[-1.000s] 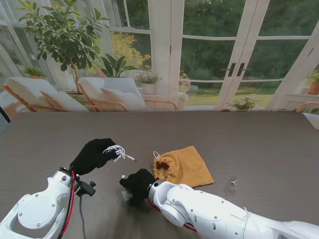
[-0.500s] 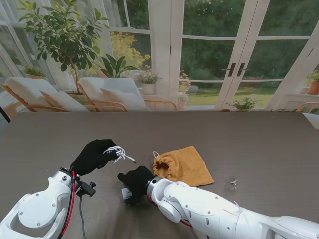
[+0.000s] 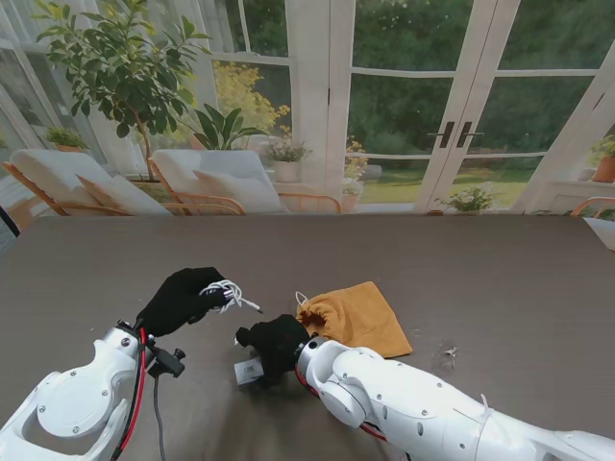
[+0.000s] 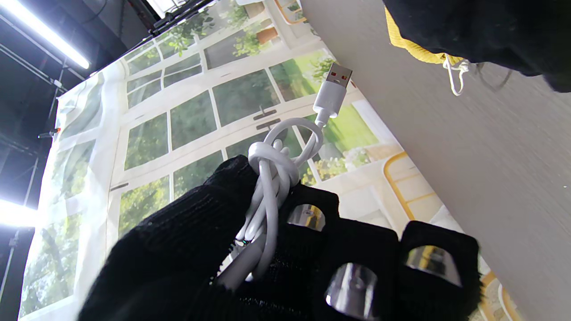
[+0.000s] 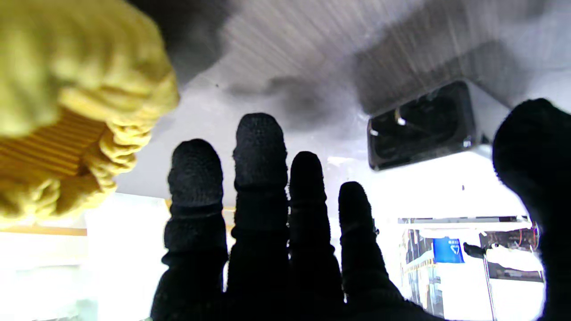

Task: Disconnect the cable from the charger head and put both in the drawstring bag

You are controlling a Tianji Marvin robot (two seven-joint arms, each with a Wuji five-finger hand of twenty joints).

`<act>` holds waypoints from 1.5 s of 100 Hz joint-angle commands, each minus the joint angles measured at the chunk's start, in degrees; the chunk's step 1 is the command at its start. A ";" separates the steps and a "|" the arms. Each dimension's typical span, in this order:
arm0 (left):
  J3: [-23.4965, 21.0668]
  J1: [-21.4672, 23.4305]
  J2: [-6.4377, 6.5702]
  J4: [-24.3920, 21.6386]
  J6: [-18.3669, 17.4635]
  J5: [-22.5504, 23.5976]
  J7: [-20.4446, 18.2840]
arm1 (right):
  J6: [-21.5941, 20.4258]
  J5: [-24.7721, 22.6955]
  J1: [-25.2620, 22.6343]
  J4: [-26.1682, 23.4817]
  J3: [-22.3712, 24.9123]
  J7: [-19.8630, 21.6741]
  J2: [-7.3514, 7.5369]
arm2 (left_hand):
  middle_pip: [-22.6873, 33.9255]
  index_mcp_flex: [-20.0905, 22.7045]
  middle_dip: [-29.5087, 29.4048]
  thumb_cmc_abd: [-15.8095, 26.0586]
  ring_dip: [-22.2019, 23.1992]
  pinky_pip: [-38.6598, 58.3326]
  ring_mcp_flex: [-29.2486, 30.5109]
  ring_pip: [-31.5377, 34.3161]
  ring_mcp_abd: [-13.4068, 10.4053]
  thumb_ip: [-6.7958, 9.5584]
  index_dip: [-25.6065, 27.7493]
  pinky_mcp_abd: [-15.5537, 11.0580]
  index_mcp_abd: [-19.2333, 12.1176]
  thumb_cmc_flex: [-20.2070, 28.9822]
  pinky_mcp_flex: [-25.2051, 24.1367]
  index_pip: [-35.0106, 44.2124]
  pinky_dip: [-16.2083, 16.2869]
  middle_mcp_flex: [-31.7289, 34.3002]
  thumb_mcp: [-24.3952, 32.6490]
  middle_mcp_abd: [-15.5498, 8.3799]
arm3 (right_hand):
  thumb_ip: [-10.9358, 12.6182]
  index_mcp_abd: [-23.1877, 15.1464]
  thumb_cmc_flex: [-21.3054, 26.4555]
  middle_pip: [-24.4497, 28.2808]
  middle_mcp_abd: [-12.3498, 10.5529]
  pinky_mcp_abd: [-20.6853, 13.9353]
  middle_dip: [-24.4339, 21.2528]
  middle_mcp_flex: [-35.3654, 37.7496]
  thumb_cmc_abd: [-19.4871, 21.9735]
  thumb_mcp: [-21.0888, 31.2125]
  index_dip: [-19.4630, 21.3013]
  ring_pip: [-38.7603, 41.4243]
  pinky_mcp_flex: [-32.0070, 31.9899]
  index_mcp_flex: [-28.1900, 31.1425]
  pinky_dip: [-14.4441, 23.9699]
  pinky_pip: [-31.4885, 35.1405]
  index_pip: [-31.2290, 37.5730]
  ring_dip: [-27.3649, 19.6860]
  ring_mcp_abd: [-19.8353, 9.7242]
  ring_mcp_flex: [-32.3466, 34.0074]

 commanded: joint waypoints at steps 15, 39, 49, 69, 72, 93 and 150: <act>-0.17 -0.35 -0.23 0.11 0.31 0.02 -0.74 | -1.42 0.06 -3.05 -4.08 3.93 -0.54 1.59 | 1.88 6.61 1.08 9.52 0.36 4.98 2.41 4.28 -0.32 7.46 4.33 1.55 -7.78 10.66 0.11 25.24 0.79 2.73 9.57 0.86 | 2.13 -2.78 -1.24 -4.60 1.23 4.39 -3.33 -1.23 3.85 -4.19 -0.23 -9.53 -10.45 0.64 1.04 -5.62 -2.16 -2.65 3.51 -2.83; 0.05 -0.71 -0.50 0.42 0.62 -0.33 0.16 | -2.41 0.00 -6.77 -8.16 9.14 -1.22 2.97 | 1.88 6.56 1.08 9.54 0.35 4.90 2.39 4.23 -0.25 7.44 4.28 1.59 -7.76 10.76 -0.04 25.18 0.82 2.73 9.53 0.86 | 3.43 -1.67 -0.56 -6.86 1.98 5.15 -4.87 1.16 9.84 -9.44 -0.31 -14.67 -10.95 4.89 0.91 -7.63 -3.32 -3.85 4.55 -2.78; -0.03 -0.72 -0.62 0.37 0.62 -0.58 0.58 | -2.62 -0.12 -8.13 -9.76 11.30 -1.10 3.56 | 1.88 6.61 1.08 9.52 0.36 4.85 2.39 4.22 -0.24 7.43 4.26 1.65 -7.72 10.80 -0.08 25.18 0.85 2.73 9.50 0.86 | 4.04 -1.43 0.23 -7.11 2.16 5.28 -4.82 2.40 11.77 -11.83 -0.45 -15.26 -10.88 6.17 0.86 -7.87 -3.58 -3.91 4.63 -2.36; -0.68 -0.44 -0.76 0.07 0.18 -1.68 0.85 | -2.74 0.31 -10.52 -12.10 15.93 -0.41 4.39 | 1.86 6.60 1.08 9.52 0.36 4.82 2.35 4.12 -0.10 7.41 4.23 1.67 -7.62 10.84 -0.08 25.15 0.90 2.69 9.48 0.92 | 6.65 -2.19 2.82 -8.46 2.71 5.62 -5.24 5.03 17.39 -19.10 -0.88 -17.36 -10.49 9.85 0.05 -8.80 -4.35 -4.46 4.95 -1.90; -0.78 -0.39 -0.76 0.03 0.12 -1.76 0.82 | -2.58 0.35 -10.85 -12.41 16.64 -0.38 4.47 | 1.86 6.56 1.08 9.55 0.37 4.82 2.35 4.12 -0.09 7.40 4.23 1.67 -7.65 10.86 -0.08 25.15 0.90 2.69 9.48 0.92 | 6.78 -2.26 2.90 -8.48 2.70 5.62 -5.27 5.30 17.57 -19.20 -0.87 -17.42 -10.43 10.20 0.03 -8.81 -4.30 -4.47 4.98 -1.87; -0.93 -0.41 -0.74 0.18 0.05 -2.14 0.57 | 0.59 2.12 -12.63 -15.12 21.61 1.91 4.88 | 1.86 6.57 1.09 9.56 0.40 4.77 2.35 4.10 -0.08 7.39 4.24 1.71 -7.66 10.90 -0.12 25.18 0.96 2.69 9.41 0.92 | 7.74 -2.88 2.27 -8.58 3.12 6.26 -5.02 9.84 17.71 -16.23 -1.12 -17.14 -9.58 15.60 0.19 -8.21 -4.65 -4.04 5.59 -0.48; -0.18 -1.50 -0.56 1.62 0.37 -2.13 -0.44 | 12.63 -9.06 -11.32 -21.17 25.76 18.90 9.07 | 1.79 6.42 1.11 9.64 0.45 4.65 2.29 4.00 0.02 7.38 4.21 1.78 -7.72 10.92 -0.25 25.14 1.09 2.58 9.26 1.00 | 9.40 4.05 -0.89 -9.17 4.20 5.63 -2.94 8.48 15.66 -19.03 -1.82 -13.80 -10.06 16.19 1.10 -6.83 -6.36 -2.34 5.87 -0.87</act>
